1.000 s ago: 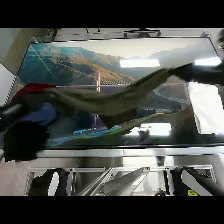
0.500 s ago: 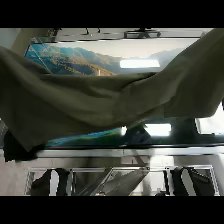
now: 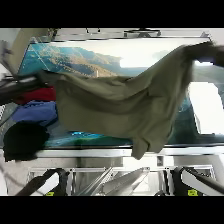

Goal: Fold the shirts.

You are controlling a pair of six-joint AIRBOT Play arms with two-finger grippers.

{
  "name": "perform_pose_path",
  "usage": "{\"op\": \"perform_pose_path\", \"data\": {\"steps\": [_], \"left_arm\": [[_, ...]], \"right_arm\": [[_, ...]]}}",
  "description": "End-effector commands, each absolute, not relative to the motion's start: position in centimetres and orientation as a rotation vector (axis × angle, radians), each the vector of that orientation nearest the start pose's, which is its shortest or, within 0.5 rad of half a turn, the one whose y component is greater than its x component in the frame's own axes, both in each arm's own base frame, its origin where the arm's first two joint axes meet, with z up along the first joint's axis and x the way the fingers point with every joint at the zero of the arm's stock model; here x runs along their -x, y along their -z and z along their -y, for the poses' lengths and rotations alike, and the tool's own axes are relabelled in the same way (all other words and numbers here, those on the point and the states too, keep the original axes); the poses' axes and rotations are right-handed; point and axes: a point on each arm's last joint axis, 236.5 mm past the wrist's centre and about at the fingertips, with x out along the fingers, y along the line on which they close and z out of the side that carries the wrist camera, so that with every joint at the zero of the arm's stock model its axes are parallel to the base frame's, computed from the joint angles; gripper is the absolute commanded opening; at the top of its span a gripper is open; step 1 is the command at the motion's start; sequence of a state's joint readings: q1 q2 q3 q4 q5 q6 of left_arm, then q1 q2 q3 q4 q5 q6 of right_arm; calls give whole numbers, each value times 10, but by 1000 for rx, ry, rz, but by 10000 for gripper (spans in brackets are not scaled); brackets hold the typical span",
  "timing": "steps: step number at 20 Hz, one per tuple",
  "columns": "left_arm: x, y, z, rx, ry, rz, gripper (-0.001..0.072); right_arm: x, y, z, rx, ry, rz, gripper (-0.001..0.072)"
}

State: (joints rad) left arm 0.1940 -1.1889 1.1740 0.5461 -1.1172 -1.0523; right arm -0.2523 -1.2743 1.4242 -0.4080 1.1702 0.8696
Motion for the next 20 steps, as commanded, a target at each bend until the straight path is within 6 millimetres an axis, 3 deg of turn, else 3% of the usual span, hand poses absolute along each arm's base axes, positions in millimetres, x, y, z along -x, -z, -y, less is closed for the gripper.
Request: {"op": "perform_pose_path", "data": {"steps": [1,3,4,5,6,7,8,11,13,14,15,18,20], "left_arm": [[-452,-27,112,531,610,-1000,29],[-470,16,108,539,627,-1067,17],[-480,32,104,542,626,-1080,22],[-490,42,101,544,627,-1087,41],[-498,49,96,553,631,-1093,340],[-502,49,91,561,648,-1098,622],[-505,45,86,573,666,-1105,718],[-502,14,58,658,694,-1149,716],[-483,5,33,676,664,-1250,715],[-472,3,25,682,654,-1295,715],[-460,0,19,701,641,-1337,715],[-426,-7,16,759,612,-1382,715],[-385,8,17,747,551,-1468,715]], "right_arm": [[-518,-113,-120,-465,-687,-678,19],[-542,-59,-126,-507,-620,-731,19],[-550,-40,-127,-528,-590,-748,25],[-556,-26,-126,-556,-567,-757,77],[-560,-19,-125,-580,-556,-762,226],[-561,-15,-122,-594,-548,-766,278],[-559,-16,-118,-603,-554,-769,279],[-541,-44,-94,-700,-590,-796,294],[-510,-69,-77,-722,-689,-828,290],[-490,-81,-73,-730,-756,-857,261],[-471,-87,-68,-743,-798,-889,166],[-423,-76,-50,-724,-767,-1022,160],[-388,-52,-40,-701,-692,-1100,159]]}}
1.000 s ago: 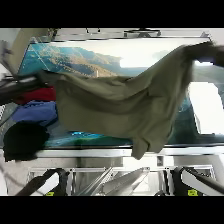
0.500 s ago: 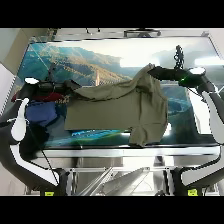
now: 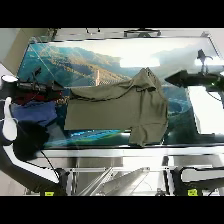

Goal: Fold the shirts.

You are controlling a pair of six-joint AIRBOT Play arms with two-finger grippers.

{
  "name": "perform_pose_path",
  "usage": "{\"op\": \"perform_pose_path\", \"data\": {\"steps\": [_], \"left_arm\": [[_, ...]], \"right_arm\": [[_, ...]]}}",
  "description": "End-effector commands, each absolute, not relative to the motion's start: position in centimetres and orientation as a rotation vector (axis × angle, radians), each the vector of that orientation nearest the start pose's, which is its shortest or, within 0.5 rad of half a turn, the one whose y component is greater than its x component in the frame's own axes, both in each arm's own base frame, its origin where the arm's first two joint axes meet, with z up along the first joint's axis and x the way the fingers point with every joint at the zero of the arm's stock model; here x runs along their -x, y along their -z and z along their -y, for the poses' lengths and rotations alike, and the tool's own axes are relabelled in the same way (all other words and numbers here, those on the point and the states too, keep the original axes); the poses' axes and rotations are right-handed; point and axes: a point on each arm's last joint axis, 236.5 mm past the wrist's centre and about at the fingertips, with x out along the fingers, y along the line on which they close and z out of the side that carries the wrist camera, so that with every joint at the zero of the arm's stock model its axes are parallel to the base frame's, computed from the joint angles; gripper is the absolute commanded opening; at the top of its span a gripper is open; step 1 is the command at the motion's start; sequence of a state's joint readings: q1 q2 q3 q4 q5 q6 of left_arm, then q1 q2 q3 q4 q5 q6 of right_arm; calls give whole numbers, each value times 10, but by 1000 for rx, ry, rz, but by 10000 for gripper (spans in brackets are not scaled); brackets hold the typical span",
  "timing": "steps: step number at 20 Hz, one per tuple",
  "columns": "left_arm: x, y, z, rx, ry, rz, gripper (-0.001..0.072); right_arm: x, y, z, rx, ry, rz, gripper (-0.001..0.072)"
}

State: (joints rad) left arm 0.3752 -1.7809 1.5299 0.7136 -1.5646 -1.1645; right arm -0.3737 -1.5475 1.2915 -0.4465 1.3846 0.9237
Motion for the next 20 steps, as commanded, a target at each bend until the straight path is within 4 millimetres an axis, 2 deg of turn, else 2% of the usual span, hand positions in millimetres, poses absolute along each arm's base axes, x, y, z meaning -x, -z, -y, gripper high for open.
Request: {"op": "perform_pose_path", "data": {"steps": [1,3,5,6,7,8,10,12,14,17,20], "left_arm": [[-360,24,15,718,495,-1527,715],[-323,50,17,708,415,-1587,715],[-299,71,25,718,379,-1587,715],[-290,78,26,716,363,-1597,715],[-282,82,25,702,353,-1609,715],[-277,86,18,676,330,-1617,715],[-282,86,1,638,281,-1584,716],[-300,79,-13,642,247,-1518,715],[-308,80,-18,622,234,-1487,715],[-299,96,-1,583,266,-1512,715],[-293,106,38,618,384,-1551,706]], "right_arm": [[-370,-36,-36,-702,-634,-1130,159],[-346,-9,-33,-738,-516,-1130,162],[-327,13,-36,-779,-428,-1119,179],[-319,22,-39,-797,-402,-1125,319],[-314,29,-41,-810,-392,-1139,392],[-311,33,-41,-814,-391,-1150,384],[-311,31,-43,-823,-399,-1147,384],[-312,29,-44,-829,-404,-1145,384],[-312,29,-44,-829,-404,-1145,384],[-312,30,-44,-830,-403,-1145,383],[-319,26,-43,-849,-389,-1112,382]]}}
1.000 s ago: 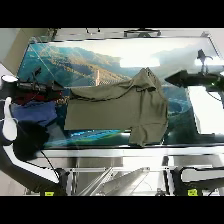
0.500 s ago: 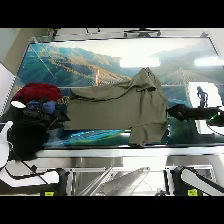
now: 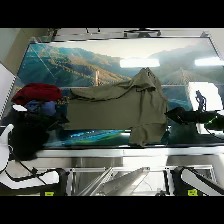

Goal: Fold the shirts.

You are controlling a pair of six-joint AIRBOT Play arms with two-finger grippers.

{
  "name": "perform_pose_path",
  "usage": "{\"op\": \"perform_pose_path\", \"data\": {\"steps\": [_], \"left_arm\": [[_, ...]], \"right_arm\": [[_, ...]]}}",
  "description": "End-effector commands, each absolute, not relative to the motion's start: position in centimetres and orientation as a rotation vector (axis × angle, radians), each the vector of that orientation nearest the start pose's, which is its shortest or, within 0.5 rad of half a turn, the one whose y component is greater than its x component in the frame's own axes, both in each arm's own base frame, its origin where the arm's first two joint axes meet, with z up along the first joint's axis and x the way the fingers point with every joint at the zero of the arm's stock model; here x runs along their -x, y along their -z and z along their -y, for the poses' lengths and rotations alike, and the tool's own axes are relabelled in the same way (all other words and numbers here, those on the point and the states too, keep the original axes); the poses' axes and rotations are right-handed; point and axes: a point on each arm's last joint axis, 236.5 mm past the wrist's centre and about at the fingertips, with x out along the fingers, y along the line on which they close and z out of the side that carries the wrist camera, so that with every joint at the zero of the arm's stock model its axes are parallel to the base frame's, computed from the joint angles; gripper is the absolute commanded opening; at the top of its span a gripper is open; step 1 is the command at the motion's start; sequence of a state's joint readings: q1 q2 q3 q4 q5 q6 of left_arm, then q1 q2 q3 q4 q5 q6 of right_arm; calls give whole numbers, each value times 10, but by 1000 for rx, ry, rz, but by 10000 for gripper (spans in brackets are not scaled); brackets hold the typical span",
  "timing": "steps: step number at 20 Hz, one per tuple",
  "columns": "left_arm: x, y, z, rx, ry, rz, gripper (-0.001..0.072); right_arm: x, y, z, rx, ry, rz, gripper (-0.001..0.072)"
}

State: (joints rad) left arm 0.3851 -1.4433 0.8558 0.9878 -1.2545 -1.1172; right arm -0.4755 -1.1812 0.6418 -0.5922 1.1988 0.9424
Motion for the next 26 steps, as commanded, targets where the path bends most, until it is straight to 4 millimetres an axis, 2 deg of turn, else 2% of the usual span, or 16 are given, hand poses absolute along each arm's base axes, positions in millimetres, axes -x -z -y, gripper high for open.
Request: {"op": "perform_pose_path", "data": {"steps": [1,3,6,7,8,9,10,11,13,17,23,26], "left_arm": [[-295,107,50,647,417,-1546,707],[-301,107,68,676,472,-1534,706],[-316,99,68,647,502,-1515,704],[-323,94,65,640,502,-1496,563],[-330,90,62,636,500,-1477,330],[-333,88,61,633,500,-1469,146],[-333,87,61,631,505,-1469,22],[-331,87,62,625,516,-1472,21],[-330,87,64,620,522,-1475,21],[-330,87,64,617,526,-1474,21],[-330,87,64,614,529,-1474,22],[-330,86,64,607,536,-1470,22]], "right_arm": [[-321,25,-43,-856,-391,-1106,382],[-321,25,-43,-855,-391,-1107,381],[-318,29,-41,-838,-384,-1122,381],[-316,31,-40,-836,-373,-1132,380],[-313,39,-34,-832,-327,-1160,380],[-311,49,-23,-811,-264,-1187,380],[-308,60,-11,-782,-194,-1209,381],[-307,66,-1,-756,-148,-1220,381],[-309,74,5,-753,-118,-1221,381],[-307,101,-5,-842,-130,-1292,380],[-311,123,-30,-863,-206,-1331,368],[-313,119,-46,-844,-287,-1320,144]]}}
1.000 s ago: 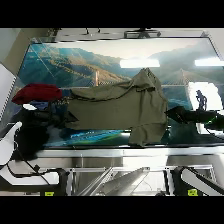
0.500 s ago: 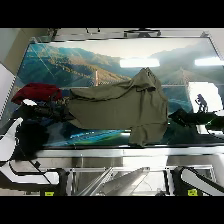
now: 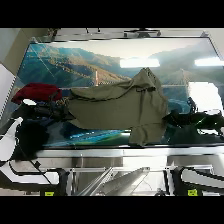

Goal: Fold the shirts.

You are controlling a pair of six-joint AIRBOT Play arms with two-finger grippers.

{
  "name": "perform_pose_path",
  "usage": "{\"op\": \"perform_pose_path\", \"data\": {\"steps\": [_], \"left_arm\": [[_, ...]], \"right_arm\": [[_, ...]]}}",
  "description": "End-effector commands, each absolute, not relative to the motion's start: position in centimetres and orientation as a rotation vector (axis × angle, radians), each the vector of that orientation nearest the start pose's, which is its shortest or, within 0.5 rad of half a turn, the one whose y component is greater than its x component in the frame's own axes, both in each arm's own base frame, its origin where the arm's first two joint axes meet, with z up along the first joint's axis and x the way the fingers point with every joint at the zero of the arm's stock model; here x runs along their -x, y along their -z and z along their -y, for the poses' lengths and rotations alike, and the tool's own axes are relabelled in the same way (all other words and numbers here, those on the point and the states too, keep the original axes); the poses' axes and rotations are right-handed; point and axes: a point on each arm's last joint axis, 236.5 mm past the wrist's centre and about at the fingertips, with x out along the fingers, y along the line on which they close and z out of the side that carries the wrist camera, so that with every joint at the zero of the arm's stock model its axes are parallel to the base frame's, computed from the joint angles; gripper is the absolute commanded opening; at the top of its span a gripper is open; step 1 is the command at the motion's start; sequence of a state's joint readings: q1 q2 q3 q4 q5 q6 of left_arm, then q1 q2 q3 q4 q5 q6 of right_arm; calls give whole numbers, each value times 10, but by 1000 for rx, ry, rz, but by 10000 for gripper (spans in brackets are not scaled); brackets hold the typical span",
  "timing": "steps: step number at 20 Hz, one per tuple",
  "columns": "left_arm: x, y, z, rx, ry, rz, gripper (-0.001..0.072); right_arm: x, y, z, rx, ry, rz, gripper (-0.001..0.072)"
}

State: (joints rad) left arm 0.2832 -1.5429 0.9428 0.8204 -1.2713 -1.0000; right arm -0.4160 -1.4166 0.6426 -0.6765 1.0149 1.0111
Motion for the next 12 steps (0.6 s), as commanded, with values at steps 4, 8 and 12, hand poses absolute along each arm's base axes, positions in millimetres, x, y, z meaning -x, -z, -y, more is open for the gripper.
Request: {"op": "perform_pose_path", "data": {"steps": [4,8,12], "left_arm": [[-333,66,64,653,570,-1442,23],[-356,-70,76,657,794,-1136,22],[-323,-314,99,519,1143,-443,24]], "right_arm": [[-334,56,-69,-868,-519,-1222,16],[-372,-128,-84,-738,-790,-813,16],[-340,-376,-81,-384,-795,-126,16]]}}
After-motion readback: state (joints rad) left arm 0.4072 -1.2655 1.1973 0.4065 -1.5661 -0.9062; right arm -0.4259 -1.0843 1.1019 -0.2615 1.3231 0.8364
